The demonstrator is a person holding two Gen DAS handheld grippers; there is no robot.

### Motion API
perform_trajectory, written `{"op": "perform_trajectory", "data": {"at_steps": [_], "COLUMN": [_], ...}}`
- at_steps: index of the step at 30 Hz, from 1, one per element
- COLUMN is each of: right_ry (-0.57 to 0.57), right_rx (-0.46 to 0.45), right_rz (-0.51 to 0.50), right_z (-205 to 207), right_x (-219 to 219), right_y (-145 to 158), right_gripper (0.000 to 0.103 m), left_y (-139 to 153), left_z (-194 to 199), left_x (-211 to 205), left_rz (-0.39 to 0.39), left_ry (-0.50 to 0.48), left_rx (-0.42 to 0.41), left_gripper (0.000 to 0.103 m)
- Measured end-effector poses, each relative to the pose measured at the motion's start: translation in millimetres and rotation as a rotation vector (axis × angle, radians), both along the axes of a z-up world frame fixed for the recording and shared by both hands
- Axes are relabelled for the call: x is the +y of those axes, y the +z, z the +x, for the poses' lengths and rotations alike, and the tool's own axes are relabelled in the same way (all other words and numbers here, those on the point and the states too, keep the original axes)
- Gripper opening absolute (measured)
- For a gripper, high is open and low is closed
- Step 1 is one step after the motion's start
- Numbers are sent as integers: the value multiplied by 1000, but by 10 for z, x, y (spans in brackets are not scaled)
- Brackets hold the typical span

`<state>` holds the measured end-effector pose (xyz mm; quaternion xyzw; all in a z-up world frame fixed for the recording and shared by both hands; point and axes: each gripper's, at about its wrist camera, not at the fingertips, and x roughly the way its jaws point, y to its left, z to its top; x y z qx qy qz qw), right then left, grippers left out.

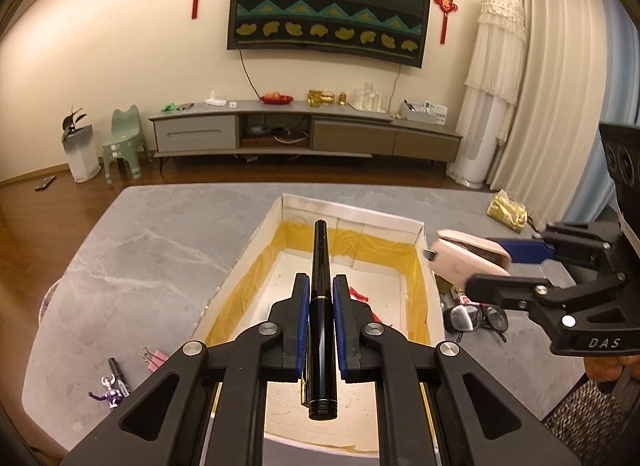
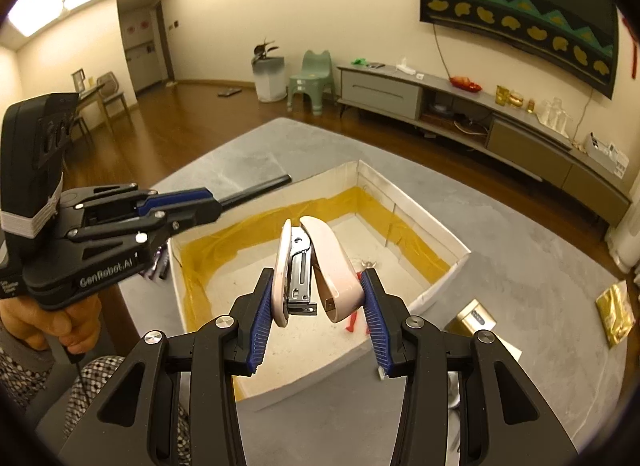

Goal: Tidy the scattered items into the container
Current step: 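Lower the pen with the left tool while right lowers stapler into box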

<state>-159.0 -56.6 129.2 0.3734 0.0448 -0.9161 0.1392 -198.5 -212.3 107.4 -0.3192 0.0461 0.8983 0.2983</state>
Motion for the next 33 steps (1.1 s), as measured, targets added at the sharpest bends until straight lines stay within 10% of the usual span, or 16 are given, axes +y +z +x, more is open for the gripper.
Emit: {"op": "perform_trajectory", "data": {"at_steps": [33], "right_ry": [38], "right_rx": [-207], "right_rz": [91], "right_z": [-1162], "right_x": [-126], "right_y": [-430], "right_gripper": [45], "left_y": [-534], "left_z": [-111], "left_x": [449], "left_rz": [-196], "left_ry": [-197], "left_rx": [-75], "left_gripper": [12]}}
